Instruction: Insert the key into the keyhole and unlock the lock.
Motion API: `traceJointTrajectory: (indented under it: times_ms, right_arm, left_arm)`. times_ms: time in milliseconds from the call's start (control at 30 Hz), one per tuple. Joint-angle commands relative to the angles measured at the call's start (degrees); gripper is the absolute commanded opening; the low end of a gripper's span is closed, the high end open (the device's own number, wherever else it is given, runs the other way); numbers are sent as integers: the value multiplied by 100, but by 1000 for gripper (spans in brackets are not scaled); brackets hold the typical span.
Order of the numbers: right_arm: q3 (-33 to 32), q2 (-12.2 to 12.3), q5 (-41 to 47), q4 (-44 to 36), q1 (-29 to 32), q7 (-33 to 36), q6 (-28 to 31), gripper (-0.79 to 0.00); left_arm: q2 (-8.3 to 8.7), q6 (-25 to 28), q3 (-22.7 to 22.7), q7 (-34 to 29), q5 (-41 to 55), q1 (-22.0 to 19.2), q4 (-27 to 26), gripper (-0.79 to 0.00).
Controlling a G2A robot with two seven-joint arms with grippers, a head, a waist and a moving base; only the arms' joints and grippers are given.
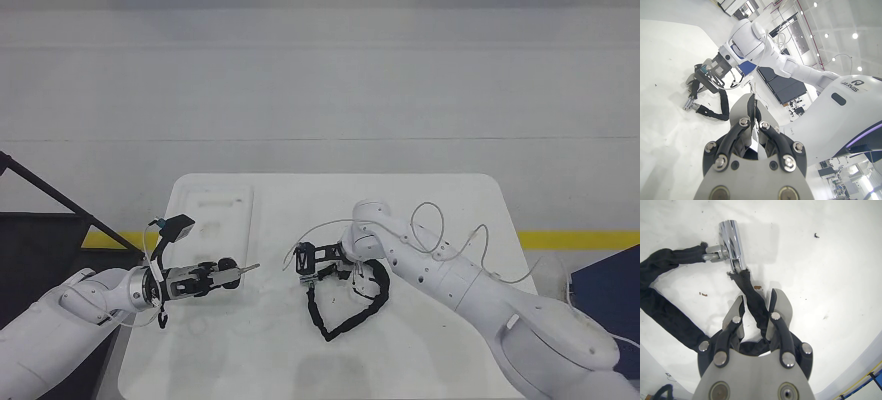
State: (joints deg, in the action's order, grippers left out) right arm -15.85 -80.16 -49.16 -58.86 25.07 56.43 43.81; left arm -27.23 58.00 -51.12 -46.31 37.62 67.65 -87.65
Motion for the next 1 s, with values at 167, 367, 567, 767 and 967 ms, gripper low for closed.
traceJointTrajectory:
  times_ms: [167, 367, 567, 767, 967]
  right_arm:
    - [28, -121, -57, 239, 6, -113, 41, -523]
    - [37, -216, -115, 468, 18, -241, 95, -582]
    - [-2, -257, -174, 561, 27, -366, 169, -785]
    - [-114, -160, -404, 395, 72, -447, 166, -785]
    - [-327, 157, -1667, -482, 276, -977, -536, -785]
  left_arm:
    - [0, 0, 0, 0, 0, 0, 0, -785]
    - [0, 0, 0, 0, 0, 0, 0, -785]
    - [0, 0, 0, 0, 0, 0, 0, -785]
    - [0, 0, 0, 0, 0, 0, 0, -785]
    - [0, 0, 0, 0, 0, 0, 0, -785]
